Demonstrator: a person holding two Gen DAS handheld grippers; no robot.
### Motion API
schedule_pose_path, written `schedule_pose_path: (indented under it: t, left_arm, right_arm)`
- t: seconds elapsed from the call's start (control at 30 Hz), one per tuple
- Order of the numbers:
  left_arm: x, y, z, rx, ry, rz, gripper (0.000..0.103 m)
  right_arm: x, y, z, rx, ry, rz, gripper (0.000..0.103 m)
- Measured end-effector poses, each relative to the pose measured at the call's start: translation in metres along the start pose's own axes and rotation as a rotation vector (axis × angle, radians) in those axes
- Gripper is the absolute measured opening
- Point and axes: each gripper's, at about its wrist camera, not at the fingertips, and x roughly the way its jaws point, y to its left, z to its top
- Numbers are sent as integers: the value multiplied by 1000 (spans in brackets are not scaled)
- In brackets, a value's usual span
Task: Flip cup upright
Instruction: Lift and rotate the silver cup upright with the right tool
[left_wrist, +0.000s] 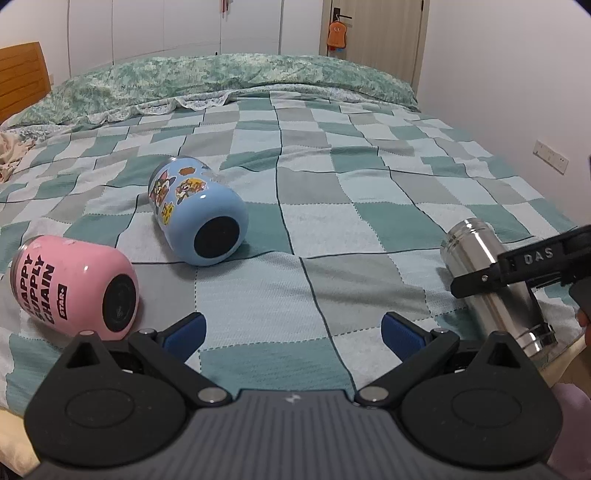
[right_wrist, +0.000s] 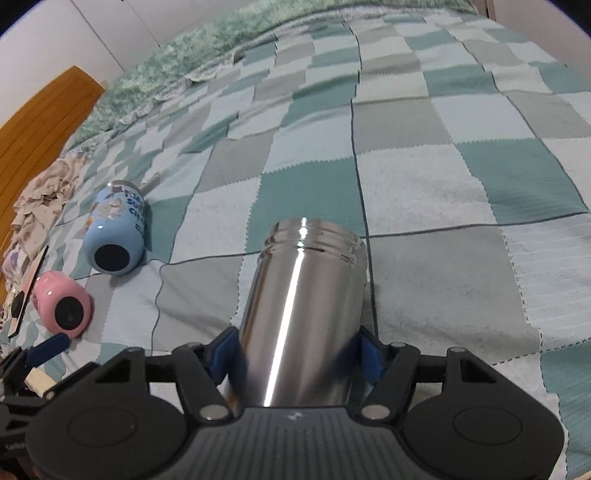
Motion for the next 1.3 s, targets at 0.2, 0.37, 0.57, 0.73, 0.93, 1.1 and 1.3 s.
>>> schedule_pose_path:
  t: [0.2,0.37,0.57,0.73,0.93,1.1,1.3]
  left_arm:
    - [-2,-7,-1,9,-1,-5,103]
    - [-10,-17,-2,12,-16,-13,103]
    - [-20,-29,-6,7,-36,-40,103]
    - [-28,-39,-10,3,-65,-56,103]
    - [-31,-49,-13,-9,-101,-43,103]
    - [-29,-56,-20,-25,-133,-33,103]
    - [-27,-63,-30,5,-152,-4,103]
  right_arm:
    - [-30,-2,-16,-78,-125,69,66]
    - [-54,-4,-34,-148,-236,113,65]
    - [-85,-8,-51,-200,-377,140,64]
    - [-115,-19,-47,-241,-535,94,63]
    - [-127,-34,-40,-383,-727,-143,63]
    - [-100,-60,-45,-383,-742,-216,63]
    - [-70,-71,-56,-418,-698,-227,62]
